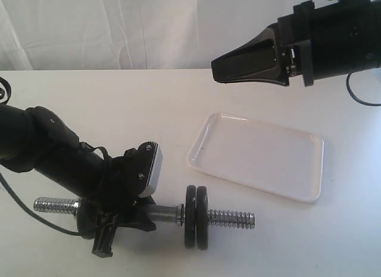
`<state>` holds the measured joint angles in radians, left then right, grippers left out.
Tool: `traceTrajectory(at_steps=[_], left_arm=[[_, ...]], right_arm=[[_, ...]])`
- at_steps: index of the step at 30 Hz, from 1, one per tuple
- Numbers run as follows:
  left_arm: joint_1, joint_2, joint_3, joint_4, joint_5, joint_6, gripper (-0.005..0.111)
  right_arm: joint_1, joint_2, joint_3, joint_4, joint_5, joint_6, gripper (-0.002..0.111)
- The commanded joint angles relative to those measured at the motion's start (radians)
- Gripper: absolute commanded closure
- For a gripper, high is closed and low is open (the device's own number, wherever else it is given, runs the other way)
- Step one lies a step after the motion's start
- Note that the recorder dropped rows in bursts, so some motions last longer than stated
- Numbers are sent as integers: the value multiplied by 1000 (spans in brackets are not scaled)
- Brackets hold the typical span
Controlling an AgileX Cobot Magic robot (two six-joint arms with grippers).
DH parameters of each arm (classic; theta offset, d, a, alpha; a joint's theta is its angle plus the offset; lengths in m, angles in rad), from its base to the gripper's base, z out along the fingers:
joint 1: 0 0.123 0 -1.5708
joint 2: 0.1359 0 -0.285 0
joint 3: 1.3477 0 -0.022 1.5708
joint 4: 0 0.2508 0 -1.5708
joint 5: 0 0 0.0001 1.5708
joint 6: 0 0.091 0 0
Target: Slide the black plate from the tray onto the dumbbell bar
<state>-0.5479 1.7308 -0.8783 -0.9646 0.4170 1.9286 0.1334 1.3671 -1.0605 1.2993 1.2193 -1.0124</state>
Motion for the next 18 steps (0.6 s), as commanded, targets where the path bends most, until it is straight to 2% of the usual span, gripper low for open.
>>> traceTrajectory(at_steps=[1,9,18], left_arm=[[-3,-55,-66,-217,92,67,107],[-5,-32,-120,-262,124,114,107],[-111,15,-192,-265,58,120,107]], right_arm=[[-1,-6,4,7,2,7,107],[-1,-6,4,5,2,7,107],[-1,-6,4,5,2,7,107]])
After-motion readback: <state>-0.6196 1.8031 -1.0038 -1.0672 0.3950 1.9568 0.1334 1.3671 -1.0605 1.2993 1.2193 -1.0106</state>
